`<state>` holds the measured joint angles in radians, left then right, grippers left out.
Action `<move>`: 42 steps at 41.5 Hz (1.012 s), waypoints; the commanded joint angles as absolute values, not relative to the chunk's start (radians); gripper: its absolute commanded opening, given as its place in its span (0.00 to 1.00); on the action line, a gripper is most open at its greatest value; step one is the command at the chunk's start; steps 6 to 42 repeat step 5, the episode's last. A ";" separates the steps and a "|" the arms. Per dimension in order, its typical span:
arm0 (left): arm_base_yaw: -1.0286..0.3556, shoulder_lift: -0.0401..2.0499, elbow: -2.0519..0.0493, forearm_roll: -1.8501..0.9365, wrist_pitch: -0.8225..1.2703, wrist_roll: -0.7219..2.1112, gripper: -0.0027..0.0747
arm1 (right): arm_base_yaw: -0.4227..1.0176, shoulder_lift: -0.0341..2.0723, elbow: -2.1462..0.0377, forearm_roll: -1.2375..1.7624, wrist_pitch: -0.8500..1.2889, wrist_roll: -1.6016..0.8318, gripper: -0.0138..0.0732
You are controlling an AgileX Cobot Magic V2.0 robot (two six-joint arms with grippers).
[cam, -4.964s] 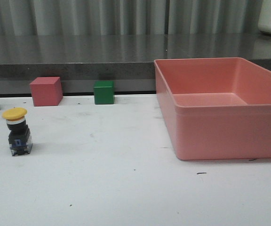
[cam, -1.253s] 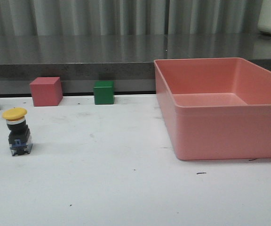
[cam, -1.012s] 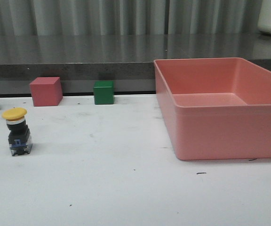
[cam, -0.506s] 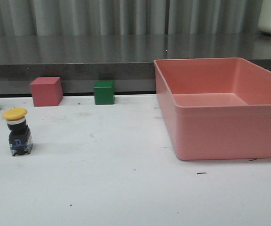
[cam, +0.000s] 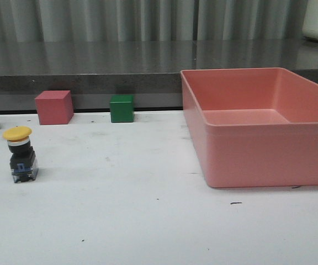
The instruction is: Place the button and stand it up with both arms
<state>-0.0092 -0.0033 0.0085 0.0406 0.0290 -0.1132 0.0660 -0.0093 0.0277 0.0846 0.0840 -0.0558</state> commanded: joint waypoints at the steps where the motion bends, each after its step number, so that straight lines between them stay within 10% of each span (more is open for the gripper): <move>1: -0.008 -0.028 0.022 0.033 -0.059 -0.119 0.01 | 0.060 -0.028 0.023 0.087 -0.007 -0.063 0.08; 42: -0.008 -0.026 0.022 0.033 -0.057 -0.119 0.01 | 0.060 -0.028 0.023 0.087 -0.007 -0.063 0.08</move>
